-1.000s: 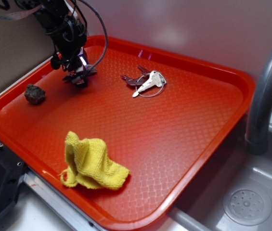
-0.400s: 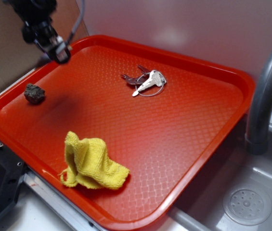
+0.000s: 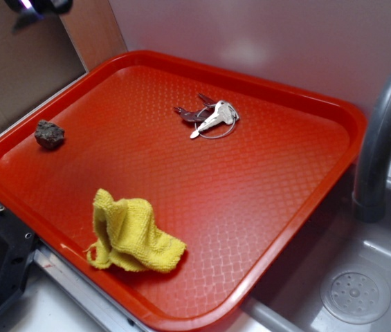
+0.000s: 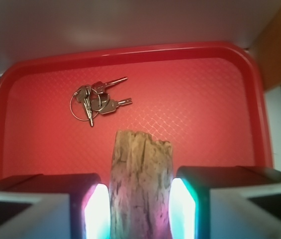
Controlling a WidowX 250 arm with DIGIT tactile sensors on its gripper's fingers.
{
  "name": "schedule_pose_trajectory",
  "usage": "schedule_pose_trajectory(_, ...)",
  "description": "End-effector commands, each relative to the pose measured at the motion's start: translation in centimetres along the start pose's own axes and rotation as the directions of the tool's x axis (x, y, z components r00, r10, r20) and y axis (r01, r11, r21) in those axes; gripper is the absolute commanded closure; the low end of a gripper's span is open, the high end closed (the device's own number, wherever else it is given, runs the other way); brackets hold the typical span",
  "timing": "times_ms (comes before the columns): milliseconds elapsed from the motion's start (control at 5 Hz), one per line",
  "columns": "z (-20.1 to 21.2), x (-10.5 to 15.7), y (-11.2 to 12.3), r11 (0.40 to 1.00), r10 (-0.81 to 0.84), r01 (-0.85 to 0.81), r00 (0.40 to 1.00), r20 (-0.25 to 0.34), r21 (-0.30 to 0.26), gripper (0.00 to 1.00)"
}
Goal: Grab the wood chip.
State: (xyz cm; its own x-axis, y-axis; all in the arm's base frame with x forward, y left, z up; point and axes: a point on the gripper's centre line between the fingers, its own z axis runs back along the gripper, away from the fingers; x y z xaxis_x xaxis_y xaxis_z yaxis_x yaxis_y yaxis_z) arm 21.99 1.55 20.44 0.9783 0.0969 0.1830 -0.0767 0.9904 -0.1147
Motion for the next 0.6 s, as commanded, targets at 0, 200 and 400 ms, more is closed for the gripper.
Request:
schedule_pose_trajectory(0, 2.1, 0.2, -2.0, 0.989, 0.092, -0.092, 0.996, 0.006, 0.116, 1.00)
schedule_pose_trajectory(200, 1.4, -0.4, -3.4, 0.992, 0.097, -0.099, 0.995, 0.021, 0.084, 1.00)
schedule_pose_trajectory(400, 0.7, -0.7, -3.5, 0.987, 0.096, -0.096, 0.995, 0.003, 0.129, 1.00)
